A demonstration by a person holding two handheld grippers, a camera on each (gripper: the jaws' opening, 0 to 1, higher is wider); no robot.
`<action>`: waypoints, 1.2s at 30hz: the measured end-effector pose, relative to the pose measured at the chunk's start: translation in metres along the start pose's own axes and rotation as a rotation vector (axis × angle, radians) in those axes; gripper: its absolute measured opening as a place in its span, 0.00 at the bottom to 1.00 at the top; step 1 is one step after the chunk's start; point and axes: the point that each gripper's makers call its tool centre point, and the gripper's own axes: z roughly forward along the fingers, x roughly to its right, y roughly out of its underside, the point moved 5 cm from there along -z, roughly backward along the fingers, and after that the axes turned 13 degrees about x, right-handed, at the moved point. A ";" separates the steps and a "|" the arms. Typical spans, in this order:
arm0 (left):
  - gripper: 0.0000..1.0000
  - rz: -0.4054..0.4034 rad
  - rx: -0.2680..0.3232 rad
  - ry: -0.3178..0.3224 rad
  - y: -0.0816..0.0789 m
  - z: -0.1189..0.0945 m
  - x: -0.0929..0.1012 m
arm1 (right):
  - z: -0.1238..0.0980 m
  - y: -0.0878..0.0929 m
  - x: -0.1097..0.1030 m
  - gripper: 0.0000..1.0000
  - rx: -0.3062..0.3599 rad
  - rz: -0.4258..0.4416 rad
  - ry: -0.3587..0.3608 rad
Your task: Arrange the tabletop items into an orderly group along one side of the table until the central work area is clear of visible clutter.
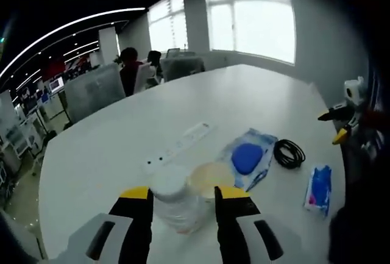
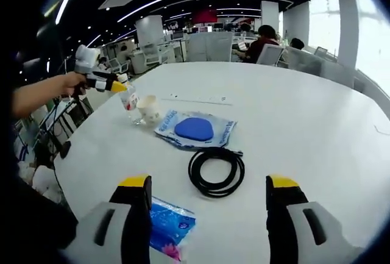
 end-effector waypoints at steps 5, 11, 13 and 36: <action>0.47 -0.012 0.011 -0.017 0.000 -0.012 0.005 | -0.001 -0.003 0.000 0.72 0.001 -0.009 -0.008; 0.55 -0.050 0.013 -0.044 0.000 -0.028 0.019 | -0.002 -0.005 0.004 0.72 0.006 -0.027 -0.023; 0.56 -0.049 0.027 -0.044 0.002 -0.032 0.021 | -0.003 -0.004 0.003 0.72 0.004 -0.021 -0.034; 0.70 -0.131 0.011 0.024 0.049 -0.072 0.142 | -0.014 0.041 -0.028 0.70 -0.036 -0.035 -0.146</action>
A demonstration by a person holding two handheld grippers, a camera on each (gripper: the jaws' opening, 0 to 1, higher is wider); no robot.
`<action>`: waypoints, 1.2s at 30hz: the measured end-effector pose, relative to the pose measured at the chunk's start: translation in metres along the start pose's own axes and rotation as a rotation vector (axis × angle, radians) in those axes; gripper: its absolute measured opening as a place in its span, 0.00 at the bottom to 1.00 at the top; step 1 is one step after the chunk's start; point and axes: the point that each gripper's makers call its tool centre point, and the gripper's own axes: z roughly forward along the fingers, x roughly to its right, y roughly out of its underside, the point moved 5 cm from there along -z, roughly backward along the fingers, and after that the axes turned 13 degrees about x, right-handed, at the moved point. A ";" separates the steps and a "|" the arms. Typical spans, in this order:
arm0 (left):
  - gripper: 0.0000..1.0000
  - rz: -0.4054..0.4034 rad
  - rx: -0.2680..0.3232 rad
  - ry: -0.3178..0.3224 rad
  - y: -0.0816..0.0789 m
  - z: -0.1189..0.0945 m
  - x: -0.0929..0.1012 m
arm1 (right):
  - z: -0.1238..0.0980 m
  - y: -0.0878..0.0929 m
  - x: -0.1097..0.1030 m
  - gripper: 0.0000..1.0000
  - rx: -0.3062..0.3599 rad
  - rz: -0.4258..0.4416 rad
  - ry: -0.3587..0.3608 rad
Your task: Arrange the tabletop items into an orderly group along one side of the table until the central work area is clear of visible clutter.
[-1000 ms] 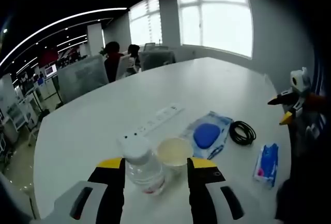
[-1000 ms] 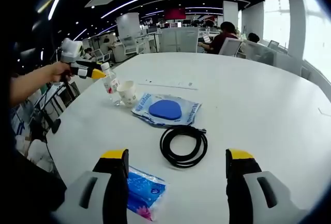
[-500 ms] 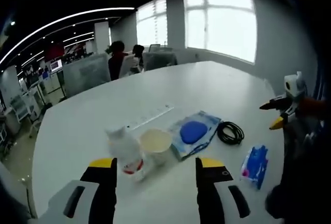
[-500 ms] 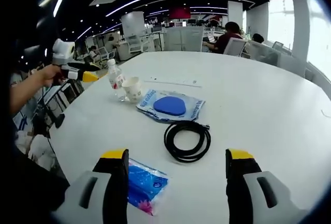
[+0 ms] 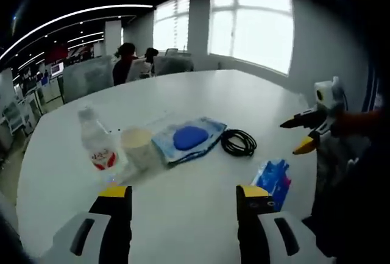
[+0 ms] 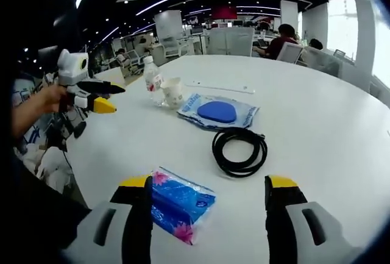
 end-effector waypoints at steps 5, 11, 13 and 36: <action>0.71 -0.003 0.014 -0.011 0.007 -0.004 0.016 | 0.001 0.011 -0.012 0.68 -0.023 -0.007 -0.053; 0.74 -0.029 -0.016 0.036 0.028 -0.004 0.055 | 0.002 0.023 -0.014 0.66 -0.068 -0.022 -0.067; 0.69 -0.028 -0.020 0.041 0.032 -0.004 0.066 | 0.001 0.028 -0.014 0.64 -0.075 -0.015 -0.064; 0.22 -0.133 -0.129 0.134 0.086 0.021 0.137 | -0.005 0.076 -0.018 0.18 -0.154 0.000 0.003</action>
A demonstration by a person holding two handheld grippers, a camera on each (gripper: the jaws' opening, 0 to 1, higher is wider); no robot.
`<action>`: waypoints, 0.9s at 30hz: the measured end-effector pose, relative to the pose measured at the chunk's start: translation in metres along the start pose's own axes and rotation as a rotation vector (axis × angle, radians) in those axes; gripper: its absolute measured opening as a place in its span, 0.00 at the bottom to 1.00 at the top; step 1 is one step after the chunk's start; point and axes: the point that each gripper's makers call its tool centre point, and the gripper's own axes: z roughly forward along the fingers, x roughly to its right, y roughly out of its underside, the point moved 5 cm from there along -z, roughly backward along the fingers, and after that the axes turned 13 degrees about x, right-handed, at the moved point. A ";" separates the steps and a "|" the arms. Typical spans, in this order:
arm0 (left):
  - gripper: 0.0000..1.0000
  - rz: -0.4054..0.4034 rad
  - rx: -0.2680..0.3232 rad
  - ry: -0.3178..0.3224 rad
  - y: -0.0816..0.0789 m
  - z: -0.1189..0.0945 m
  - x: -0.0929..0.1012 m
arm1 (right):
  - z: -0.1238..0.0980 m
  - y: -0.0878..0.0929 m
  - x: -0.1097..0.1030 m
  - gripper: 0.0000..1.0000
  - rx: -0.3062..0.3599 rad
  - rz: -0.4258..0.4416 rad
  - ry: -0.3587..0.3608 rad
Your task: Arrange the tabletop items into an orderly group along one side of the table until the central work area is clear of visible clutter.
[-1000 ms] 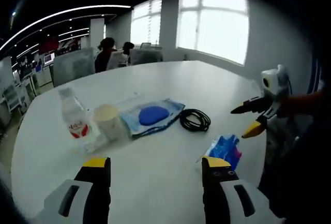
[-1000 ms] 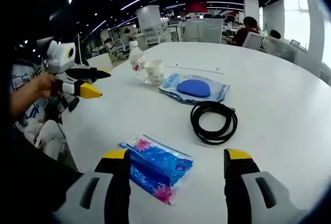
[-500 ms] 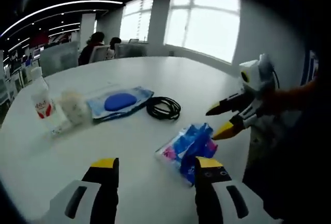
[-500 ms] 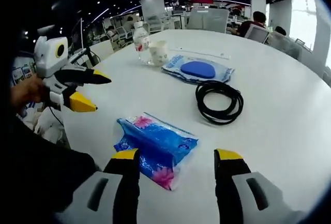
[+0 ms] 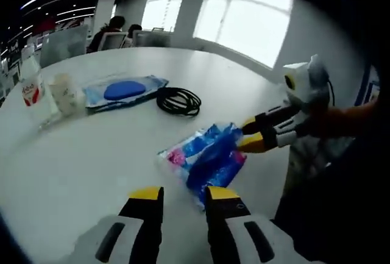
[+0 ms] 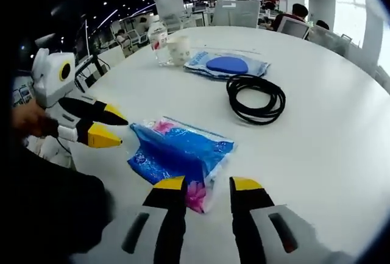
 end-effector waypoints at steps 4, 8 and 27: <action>0.15 -0.016 -0.049 0.018 0.008 0.006 0.002 | 0.001 0.004 0.002 0.09 -0.007 0.003 0.006; 0.04 -0.018 -0.057 0.025 0.009 0.008 0.002 | 0.001 0.005 0.003 0.04 -0.017 -0.008 0.010; 0.00 -0.022 -0.065 0.066 -0.015 0.010 0.006 | -0.015 -0.018 0.013 0.00 0.019 0.020 0.058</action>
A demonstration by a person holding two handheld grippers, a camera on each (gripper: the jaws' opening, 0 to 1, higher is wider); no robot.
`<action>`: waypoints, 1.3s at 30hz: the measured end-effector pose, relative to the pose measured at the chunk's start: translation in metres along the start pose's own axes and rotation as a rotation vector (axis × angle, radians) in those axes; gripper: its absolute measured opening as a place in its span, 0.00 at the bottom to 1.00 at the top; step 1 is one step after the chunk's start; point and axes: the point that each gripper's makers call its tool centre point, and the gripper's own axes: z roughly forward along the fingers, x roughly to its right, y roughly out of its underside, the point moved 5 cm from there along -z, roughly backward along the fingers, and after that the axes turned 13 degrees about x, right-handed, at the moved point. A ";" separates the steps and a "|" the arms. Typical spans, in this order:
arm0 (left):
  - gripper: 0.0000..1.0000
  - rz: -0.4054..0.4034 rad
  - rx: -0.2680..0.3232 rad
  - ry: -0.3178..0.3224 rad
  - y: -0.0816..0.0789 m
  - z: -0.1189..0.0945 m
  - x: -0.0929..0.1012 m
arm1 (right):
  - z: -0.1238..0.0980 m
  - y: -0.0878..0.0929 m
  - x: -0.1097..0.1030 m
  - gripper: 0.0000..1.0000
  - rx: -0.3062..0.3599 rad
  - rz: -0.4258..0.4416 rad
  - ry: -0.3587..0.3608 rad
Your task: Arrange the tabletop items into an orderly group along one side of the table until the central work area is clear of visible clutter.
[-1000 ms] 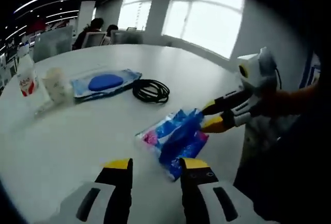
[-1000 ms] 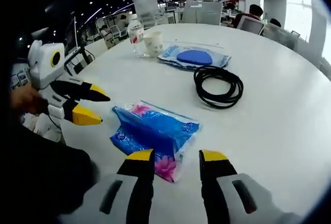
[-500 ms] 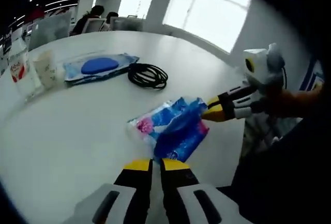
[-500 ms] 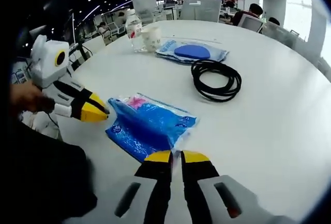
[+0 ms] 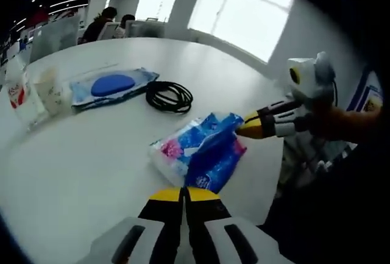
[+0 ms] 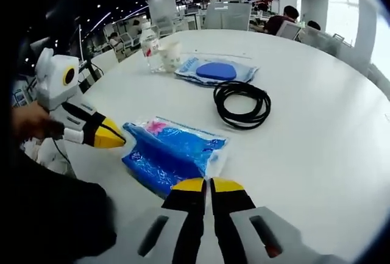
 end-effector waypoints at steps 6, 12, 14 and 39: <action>0.00 -0.005 0.007 -0.007 -0.020 0.003 -0.001 | -0.001 -0.015 0.011 0.00 0.023 0.019 0.003; 0.00 -0.004 0.023 -0.018 -0.043 0.009 -0.004 | 0.000 -0.034 0.023 0.00 0.038 0.008 0.002; 0.00 -0.016 0.030 -0.020 -0.050 0.012 -0.006 | 0.000 -0.040 0.027 0.00 0.041 0.001 0.003; 0.00 -0.002 0.089 -0.037 -0.132 0.061 -0.005 | 0.010 -0.101 0.096 0.00 0.107 -0.015 0.045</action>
